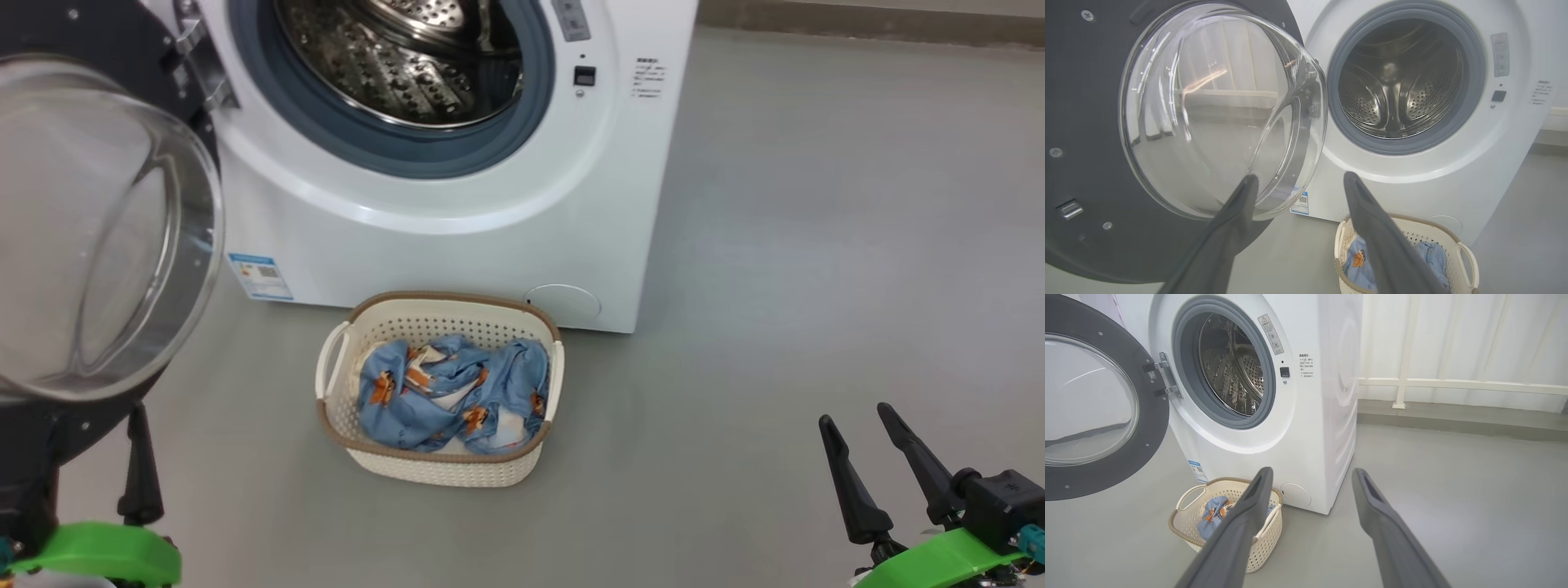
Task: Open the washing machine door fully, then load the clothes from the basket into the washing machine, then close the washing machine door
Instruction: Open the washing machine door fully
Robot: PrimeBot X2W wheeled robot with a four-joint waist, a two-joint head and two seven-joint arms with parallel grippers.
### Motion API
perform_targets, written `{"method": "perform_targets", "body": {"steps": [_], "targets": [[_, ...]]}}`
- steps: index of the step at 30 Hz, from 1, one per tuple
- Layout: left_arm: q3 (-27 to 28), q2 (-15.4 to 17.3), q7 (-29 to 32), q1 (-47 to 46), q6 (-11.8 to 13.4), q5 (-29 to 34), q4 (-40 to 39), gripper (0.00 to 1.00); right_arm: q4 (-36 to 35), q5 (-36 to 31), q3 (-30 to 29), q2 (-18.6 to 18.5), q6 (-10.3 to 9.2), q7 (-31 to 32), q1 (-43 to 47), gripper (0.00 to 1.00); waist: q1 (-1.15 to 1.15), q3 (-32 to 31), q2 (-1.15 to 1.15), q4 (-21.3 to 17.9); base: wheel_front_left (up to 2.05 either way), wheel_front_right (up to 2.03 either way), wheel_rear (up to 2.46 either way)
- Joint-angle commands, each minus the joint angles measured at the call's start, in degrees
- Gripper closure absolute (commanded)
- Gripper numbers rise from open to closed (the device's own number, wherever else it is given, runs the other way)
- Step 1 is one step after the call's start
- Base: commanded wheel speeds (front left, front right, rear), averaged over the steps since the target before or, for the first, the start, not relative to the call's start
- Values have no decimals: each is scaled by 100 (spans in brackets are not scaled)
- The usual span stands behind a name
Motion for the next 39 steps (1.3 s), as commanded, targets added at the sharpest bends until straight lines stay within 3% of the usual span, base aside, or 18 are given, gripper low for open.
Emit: {"method": "perform_targets", "body": {"steps": [1, 22, 39], "targets": [[69, 164, -37, 36, 5, -114, -217, 0, -141, 17, 86, -100, 26, -69, 9, 0, 0, -105, 0, -229, 0, 0, 0], [-1004, 358, -37, 587, 4, -1013, -679, 0, -168, 17, 42, -85, 26, -69, 10, 0, 0, -123, 0, -1121, 0, 0, 0], [-916, 334, -37, 1003, 4, -1042, -1069, 0, -201, -14, -62, -13, 26, -69, 68, 0, 0, -131, 0, -1304, 0, 0, 0]]}}
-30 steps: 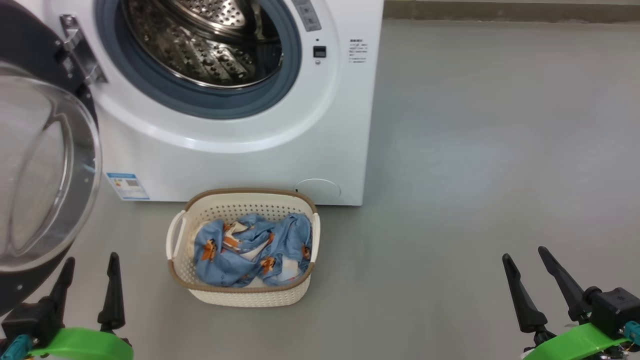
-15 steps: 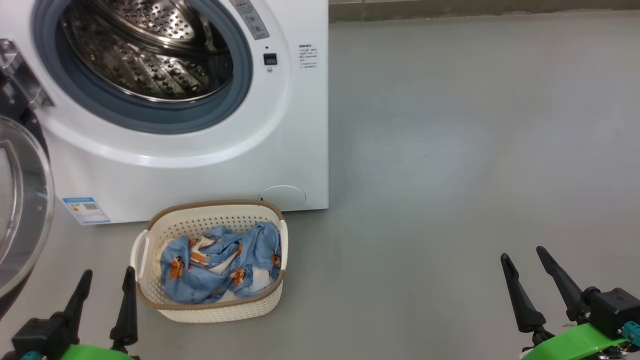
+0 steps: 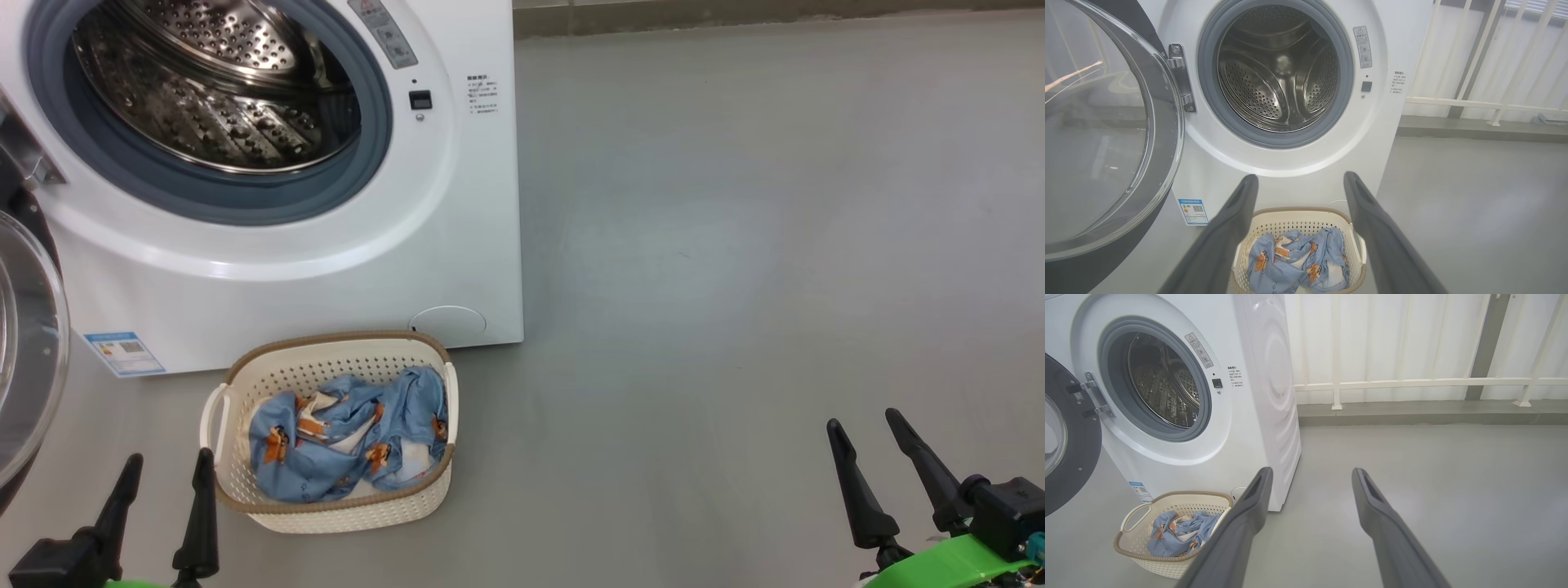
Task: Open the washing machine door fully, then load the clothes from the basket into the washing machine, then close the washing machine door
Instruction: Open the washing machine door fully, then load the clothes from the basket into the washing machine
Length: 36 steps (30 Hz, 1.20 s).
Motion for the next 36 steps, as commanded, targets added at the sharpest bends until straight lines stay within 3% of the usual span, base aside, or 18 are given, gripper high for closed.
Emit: {"method": "perform_targets", "body": {"steps": [1, 18, 36], "targets": [[195, 136, -37, -44, 4, 46, -194, 0, -142, -15, 91, -98, 26, -69, -52, 0, 0, 0, 0, 14, 0, 0, 0], [127, 95, -37, -94, 3, -66, -206, 0, -147, -7, 98, -80, 26, -69, -65, 0, 0, 43, 0, 75, 4, -14, 10], [62, 165, -37, -185, 3, -102, -217, 0, -152, -30, 113, -42, 26, -69, -94, 0, 0, 98, 0, 100, 67, -165, 98]]}}
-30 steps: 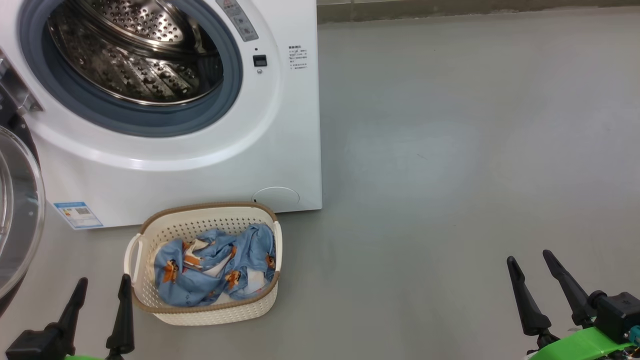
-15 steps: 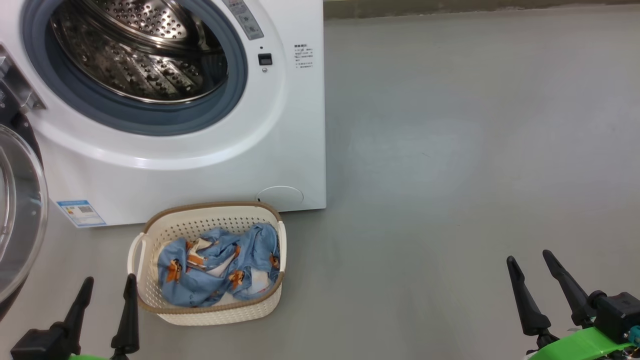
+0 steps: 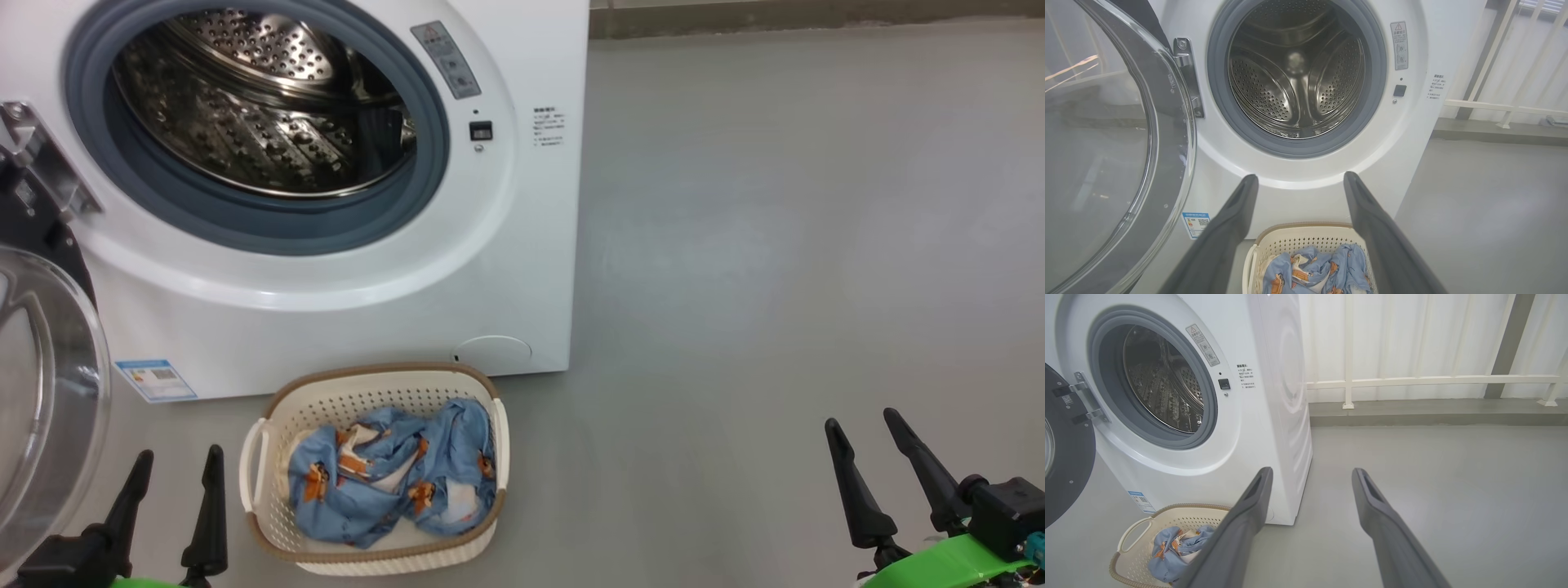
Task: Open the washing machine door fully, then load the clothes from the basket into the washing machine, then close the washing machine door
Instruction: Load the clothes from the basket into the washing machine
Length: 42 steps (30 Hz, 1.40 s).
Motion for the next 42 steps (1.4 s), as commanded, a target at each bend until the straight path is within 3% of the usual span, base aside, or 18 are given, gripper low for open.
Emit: {"method": "perform_targets", "body": {"steps": [1, 11, 26, 42], "targets": [[185, 164, -37, -175, 3, -26, -162, 0, -144, -28, 120, -77, 26, -69, -93, 0, 0, -9, 0, 0, 72, -184, 112], [72, 223, -37, -187, 5, 45, -205, 0, -143, -13, 127, -66, 26, -69, -100, 0, 0, 7, 0, 0, 77, -142, 65], [46, 149, -37, -192, 5, 54, -73, 0, -153, -13, 142, -65, 26, -69, -119, 0, 0, 62, 0, 6, 13, -13, 0], [-205, -34, -37, -678, 4, -32, 804, 0, -256, -82, 108, 32, 26, -69, -426, 0, 0, 596, 0, -24, 0, 0, 0]]}}
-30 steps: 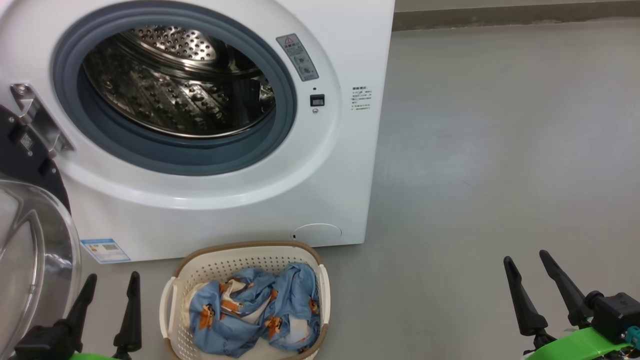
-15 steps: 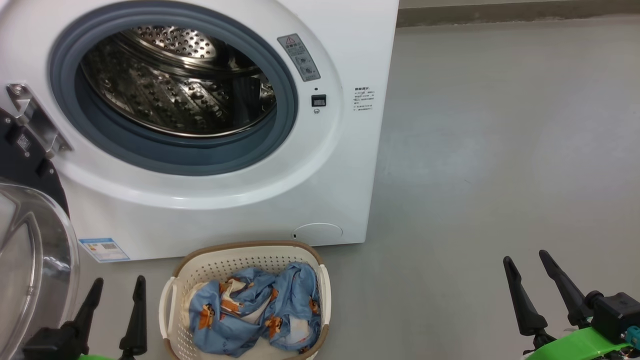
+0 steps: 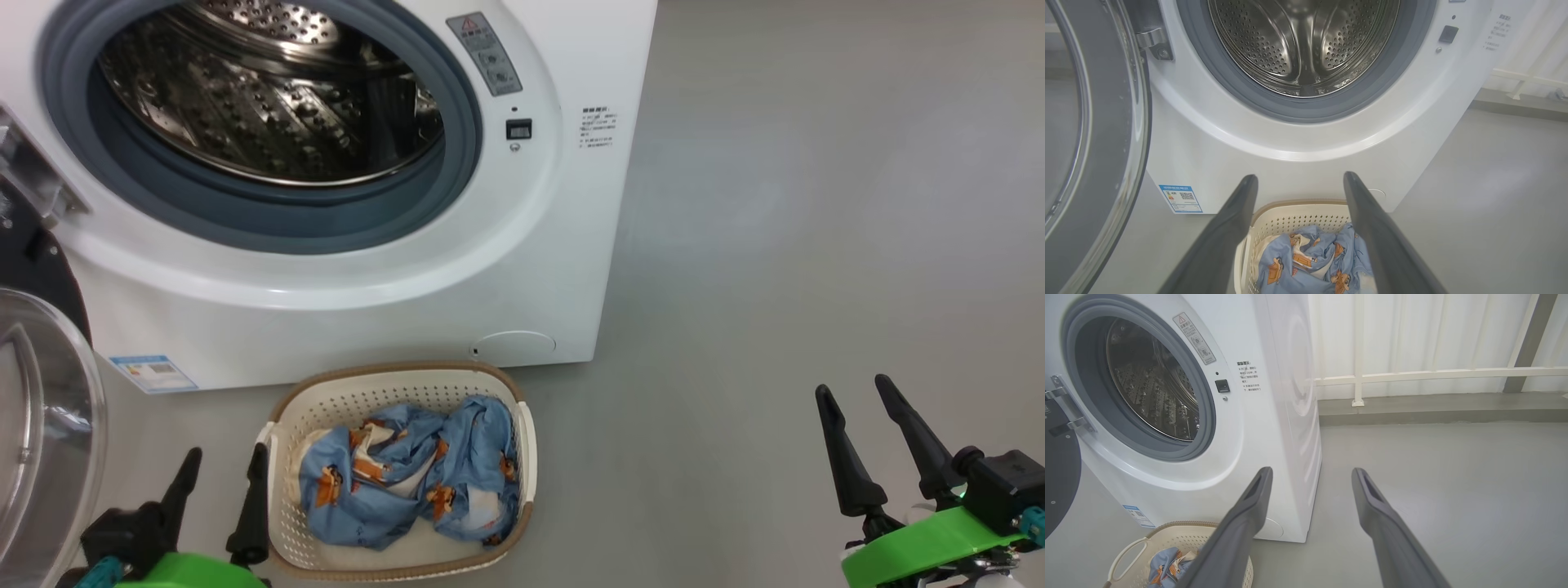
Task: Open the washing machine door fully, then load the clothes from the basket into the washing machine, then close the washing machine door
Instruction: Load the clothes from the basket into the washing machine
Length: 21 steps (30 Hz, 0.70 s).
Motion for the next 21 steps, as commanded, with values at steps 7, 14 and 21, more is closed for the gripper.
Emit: {"method": "perform_targets", "body": {"steps": [7, 14, 21], "targets": [[-112, 81, -37, -709, 4, -31, 543, 0, -161, -106, 139, -4, 26, -69, -401, 0, 0, 514, 0, -96, 0, 0, 0], [-362, 74, -37, -1228, 4, -81, 1243, 0, -179, -135, 147, 99, 26, -69, -656, 0, 0, 946, 0, -218, 0, 0, 0], [-615, 57, -37, -1737, 4, -135, 1893, 0, -209, -161, 161, 184, 26, -69, -881, 0, 0, 1343, 0, -307, 0, 0, 0]]}}
